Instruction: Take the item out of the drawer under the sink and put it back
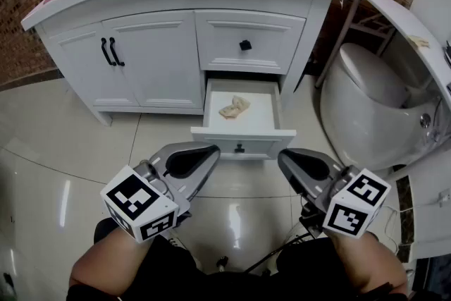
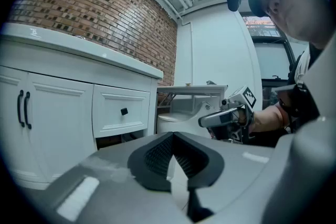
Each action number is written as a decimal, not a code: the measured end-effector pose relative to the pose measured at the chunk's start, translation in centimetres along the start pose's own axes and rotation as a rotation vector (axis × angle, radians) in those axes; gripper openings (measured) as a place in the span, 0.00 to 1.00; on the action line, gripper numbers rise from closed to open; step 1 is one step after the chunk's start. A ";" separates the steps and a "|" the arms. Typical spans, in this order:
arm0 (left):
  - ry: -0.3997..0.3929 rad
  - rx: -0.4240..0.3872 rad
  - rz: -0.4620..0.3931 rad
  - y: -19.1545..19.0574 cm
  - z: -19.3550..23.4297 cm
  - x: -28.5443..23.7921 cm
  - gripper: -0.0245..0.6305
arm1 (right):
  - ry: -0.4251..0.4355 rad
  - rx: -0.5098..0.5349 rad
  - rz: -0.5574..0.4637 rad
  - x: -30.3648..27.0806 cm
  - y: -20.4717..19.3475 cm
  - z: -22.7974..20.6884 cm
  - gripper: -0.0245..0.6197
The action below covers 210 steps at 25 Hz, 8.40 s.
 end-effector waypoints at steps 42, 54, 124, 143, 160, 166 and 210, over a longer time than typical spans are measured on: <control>-0.019 -0.342 0.644 -6.3 18.9 -22.4 0.16 | -0.002 -0.128 0.030 -3.9 -0.7 -6.1 0.04; -0.048 -0.430 0.864 -11.3 20.8 -25.9 0.20 | -0.010 -0.150 0.033 -4.0 -0.9 -6.8 0.04; -0.002 0.017 -0.100 1.8 0.6 1.3 0.06 | -0.005 -0.032 -0.020 0.4 0.4 -1.0 0.04; -0.006 -0.002 -0.086 1.4 0.1 1.0 0.06 | 0.000 -0.038 -0.003 0.0 0.1 -0.9 0.04; -0.001 0.007 -0.089 1.2 0.3 0.9 0.07 | 0.004 -0.036 0.003 -0.3 -0.1 -1.0 0.04; -0.002 0.006 -0.083 1.2 0.4 0.9 0.07 | 0.005 -0.036 0.004 -0.4 -0.1 -0.9 0.04; 0.039 -0.406 0.769 -8.2 18.5 -25.3 0.08 | 0.035 -0.195 0.029 -1.2 -0.9 -4.9 0.04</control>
Point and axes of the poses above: the fingertips, and each gripper's own axes: x backward along the fingers, z to its left, y out of its top, the point moved 6 cm from there along x, backward along the fingers, and after that the axes turned 8 degrees about x, right-handed, at the moved point
